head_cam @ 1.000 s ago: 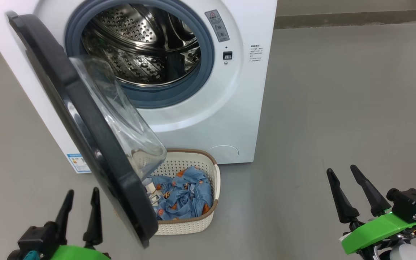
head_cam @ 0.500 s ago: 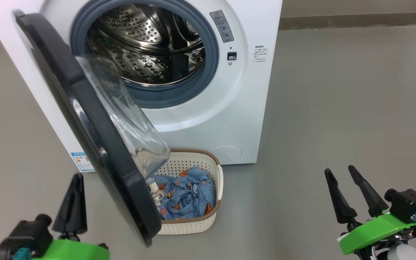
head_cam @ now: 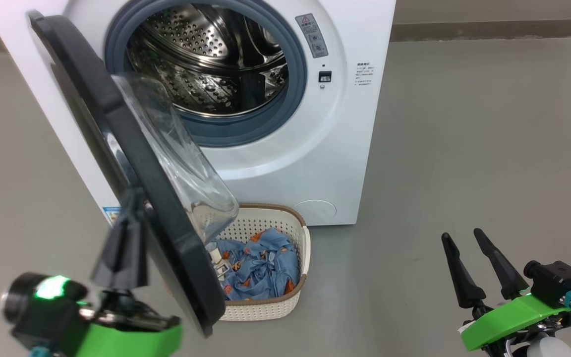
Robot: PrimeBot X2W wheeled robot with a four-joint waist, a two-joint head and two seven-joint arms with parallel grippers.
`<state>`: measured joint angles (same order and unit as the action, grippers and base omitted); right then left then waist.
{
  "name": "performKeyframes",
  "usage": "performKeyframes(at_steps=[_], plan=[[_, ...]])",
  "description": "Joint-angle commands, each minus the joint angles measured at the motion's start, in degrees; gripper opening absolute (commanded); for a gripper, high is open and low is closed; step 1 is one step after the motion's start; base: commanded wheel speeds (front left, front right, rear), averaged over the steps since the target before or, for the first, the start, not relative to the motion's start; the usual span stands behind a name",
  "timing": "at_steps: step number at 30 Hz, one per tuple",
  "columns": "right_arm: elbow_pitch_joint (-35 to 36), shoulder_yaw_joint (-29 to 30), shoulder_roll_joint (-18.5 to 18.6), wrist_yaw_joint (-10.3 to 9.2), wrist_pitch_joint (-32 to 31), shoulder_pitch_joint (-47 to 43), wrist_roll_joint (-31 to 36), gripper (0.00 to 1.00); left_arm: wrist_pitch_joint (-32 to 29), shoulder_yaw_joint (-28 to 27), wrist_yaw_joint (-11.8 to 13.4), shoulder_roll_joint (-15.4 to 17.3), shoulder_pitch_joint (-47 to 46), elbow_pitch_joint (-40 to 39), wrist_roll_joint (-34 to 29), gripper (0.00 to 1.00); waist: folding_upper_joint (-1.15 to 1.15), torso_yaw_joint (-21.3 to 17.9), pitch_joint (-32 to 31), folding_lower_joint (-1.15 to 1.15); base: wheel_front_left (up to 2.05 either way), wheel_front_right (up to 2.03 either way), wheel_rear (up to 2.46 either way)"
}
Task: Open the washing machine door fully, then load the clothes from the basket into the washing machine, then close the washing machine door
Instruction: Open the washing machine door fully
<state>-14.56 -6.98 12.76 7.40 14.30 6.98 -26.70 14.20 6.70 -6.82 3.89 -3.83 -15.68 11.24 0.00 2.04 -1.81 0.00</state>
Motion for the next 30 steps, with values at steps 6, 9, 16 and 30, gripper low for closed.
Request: performKeyframes(at_steps=[6,9,16,30], plan=[[1.5,-1.5,0.0,0.09,0.7,0.7,0.7,1.00,-3.4,6.0,-0.2,-0.1,-1.7,-4.3,0.4,0.00,0.00,-0.7,0.2,0.00,0.00,0.00,0.00],[1.6,-1.6,-0.1,0.09,0.7,0.9,0.6,1.00,-4.5,9.0,-0.3,-0.3,-0.6,-2.8,1.7,0.00,0.00,-1.2,0.4,0.00,0.00,0.00,0.00],[1.6,-1.9,-0.3,0.09,0.7,1.2,0.5,1.00,-3.9,11.9,-0.3,-0.6,1.1,6.3,5.5,0.00,0.00,-2.3,0.8,0.00,0.00,0.00,0.00],[1.2,-2.4,-0.1,0.09,0.7,2.0,0.2,1.00,0.1,10.2,2.2,-0.9,-0.9,21.9,9.7,0.00,0.00,-4.0,1.2,0.00,0.00,0.00,0.00]])
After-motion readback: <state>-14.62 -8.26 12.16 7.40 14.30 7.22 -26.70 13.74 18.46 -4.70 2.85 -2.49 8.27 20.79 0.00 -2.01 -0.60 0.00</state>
